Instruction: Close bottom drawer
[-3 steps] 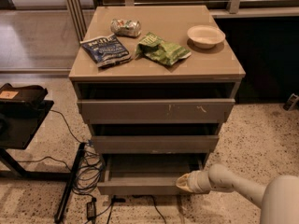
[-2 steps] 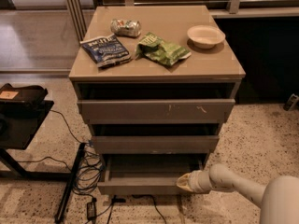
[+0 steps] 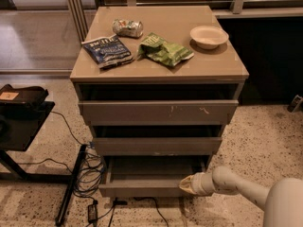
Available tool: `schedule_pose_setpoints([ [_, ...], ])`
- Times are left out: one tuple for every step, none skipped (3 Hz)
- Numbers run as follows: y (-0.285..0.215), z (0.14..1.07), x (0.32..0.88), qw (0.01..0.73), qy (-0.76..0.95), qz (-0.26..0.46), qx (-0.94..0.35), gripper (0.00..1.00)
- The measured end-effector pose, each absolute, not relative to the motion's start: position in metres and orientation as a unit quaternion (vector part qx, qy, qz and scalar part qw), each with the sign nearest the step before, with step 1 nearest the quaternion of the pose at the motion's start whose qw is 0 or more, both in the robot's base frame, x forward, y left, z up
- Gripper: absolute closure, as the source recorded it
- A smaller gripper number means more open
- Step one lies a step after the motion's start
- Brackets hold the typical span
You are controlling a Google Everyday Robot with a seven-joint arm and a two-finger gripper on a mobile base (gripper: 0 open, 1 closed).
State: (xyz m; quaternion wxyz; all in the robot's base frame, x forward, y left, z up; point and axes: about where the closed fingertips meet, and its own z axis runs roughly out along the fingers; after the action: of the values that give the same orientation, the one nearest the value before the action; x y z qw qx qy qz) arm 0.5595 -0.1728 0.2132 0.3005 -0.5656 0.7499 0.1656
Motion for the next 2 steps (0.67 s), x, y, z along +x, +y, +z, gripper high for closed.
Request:
schedule_pose_setpoints([
  [-0.1701, 0.2124, 0.5577, 0.294, 0.753, 0.173, -0.562, 1.0],
  [-0.1699, 0.214, 0.5577, 0.294, 0.753, 0.173, -0.562, 0.81],
])
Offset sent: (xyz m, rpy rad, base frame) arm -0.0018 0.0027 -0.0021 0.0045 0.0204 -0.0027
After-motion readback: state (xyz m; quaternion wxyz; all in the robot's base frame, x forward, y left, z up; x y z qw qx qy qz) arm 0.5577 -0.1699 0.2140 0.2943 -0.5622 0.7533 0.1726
